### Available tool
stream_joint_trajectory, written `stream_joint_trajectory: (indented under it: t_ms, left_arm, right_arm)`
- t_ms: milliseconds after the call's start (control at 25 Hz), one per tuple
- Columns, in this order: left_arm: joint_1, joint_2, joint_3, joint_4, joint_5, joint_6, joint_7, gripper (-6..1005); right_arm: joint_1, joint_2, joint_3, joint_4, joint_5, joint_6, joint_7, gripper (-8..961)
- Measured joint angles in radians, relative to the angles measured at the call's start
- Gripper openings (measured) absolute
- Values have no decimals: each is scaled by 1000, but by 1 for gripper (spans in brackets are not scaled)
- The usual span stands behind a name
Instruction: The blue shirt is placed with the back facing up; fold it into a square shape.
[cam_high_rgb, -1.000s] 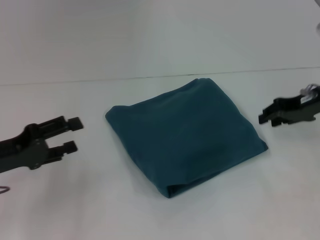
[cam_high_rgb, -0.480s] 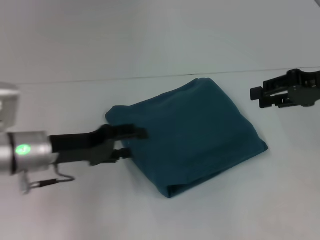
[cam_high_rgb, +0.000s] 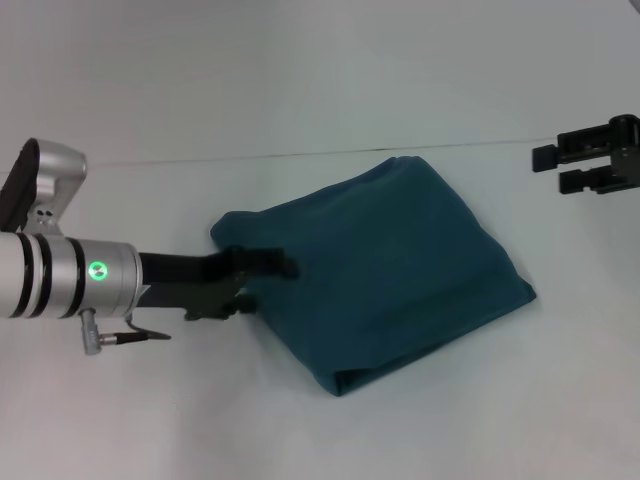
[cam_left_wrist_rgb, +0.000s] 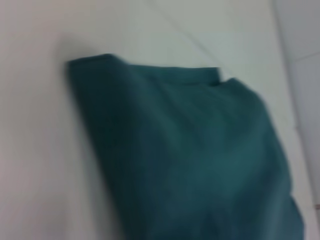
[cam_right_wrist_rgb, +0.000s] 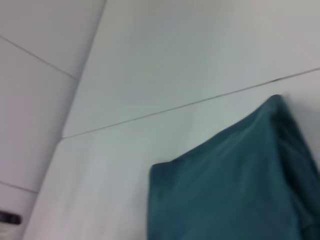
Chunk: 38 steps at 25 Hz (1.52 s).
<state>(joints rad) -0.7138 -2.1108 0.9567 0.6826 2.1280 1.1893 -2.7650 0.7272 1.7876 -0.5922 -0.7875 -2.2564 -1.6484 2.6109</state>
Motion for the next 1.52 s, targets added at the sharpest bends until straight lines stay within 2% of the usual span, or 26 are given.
stream_joint_trajectory:
  t_ms: [360, 560, 960, 1320, 1520]
  left_arm:
    - [-16, -4, 1, -20, 47, -5, -33, 852]
    - [-21, -10, 15, -27, 48, 3, -33, 852]
    - [-63, -14, 37, -100, 49, -30, -35, 850]
    - [-169, -12, 74, -239, 49, -160, -27, 849]
    - [-163, -20, 78, -198, 48, -171, -14, 829]
  right_arm:
    - [31, -22, -11, -1, -84, 48, 48, 808]
    - [59, -30, -11, 0, -131, 55, 67, 950]
    - [79, -30, -9, 3, -146, 64, 75, 945]
    - [74, -29, -4, 5, -141, 65, 75, 945]
    - [72, -28, -2, 7, -139, 65, 75, 945]
